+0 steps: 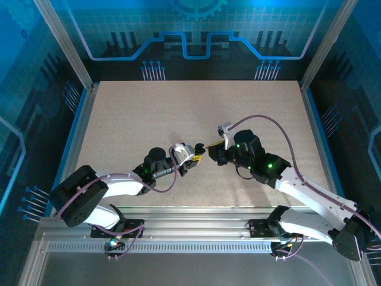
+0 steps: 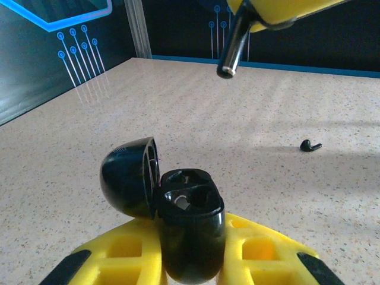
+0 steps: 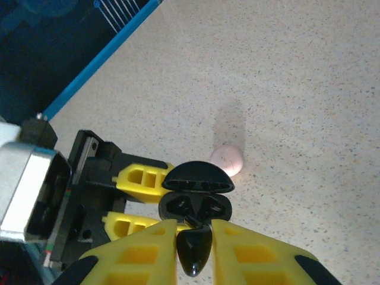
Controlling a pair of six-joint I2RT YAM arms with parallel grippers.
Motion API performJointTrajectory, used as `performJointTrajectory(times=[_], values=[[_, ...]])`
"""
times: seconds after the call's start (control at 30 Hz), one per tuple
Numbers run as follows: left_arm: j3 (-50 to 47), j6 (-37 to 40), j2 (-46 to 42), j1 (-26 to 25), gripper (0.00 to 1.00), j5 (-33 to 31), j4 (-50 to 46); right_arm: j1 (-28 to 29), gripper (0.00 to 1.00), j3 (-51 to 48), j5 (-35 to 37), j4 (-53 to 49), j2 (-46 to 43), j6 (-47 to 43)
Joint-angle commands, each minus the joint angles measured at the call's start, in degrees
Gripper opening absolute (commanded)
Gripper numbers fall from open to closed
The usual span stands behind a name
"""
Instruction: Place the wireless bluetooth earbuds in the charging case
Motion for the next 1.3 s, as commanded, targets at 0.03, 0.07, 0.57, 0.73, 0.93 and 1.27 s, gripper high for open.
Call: performJointTrajectory(times=[0.03, 0.07, 0.57, 0.73, 0.93, 1.27], values=[[-0.7, 1.2, -0.3, 0.3, 0.18, 1.6, 4.0, -0.6, 0.20, 1.5, 0.6, -0.4, -1.3, -14.1], [-0.8, 0.9, -0.4, 0.4, 0.18, 1.9, 4.0, -0.9, 0.20, 1.4, -0.1, 0.0, -1.3, -15.9], [-2.6, 2.4, -3.1, 0.3, 0.18, 5.6, 5.5, -4.4, 0.21, -0.6, -18.8, 4.5, -0.1, -39.3], [-2.8, 4.0, -3.5, 0.3, 0.18, 5.5, 6.3, -4.3, 0.21, -1.1, -17.8, 2.7, -0.4, -44.7], [-2.2, 4.0, -3.9, 0.3, 0.18, 5.8, 6.3, -4.1, 0.21, -0.5, -15.9, 1.6, 1.0, -47.7], [-1.8, 3.9, -5.4, 0.3, 0.18, 6.2, 5.4, -3.3, 0.21, -0.1, -15.3, 0.6, 2.8, -51.6]])
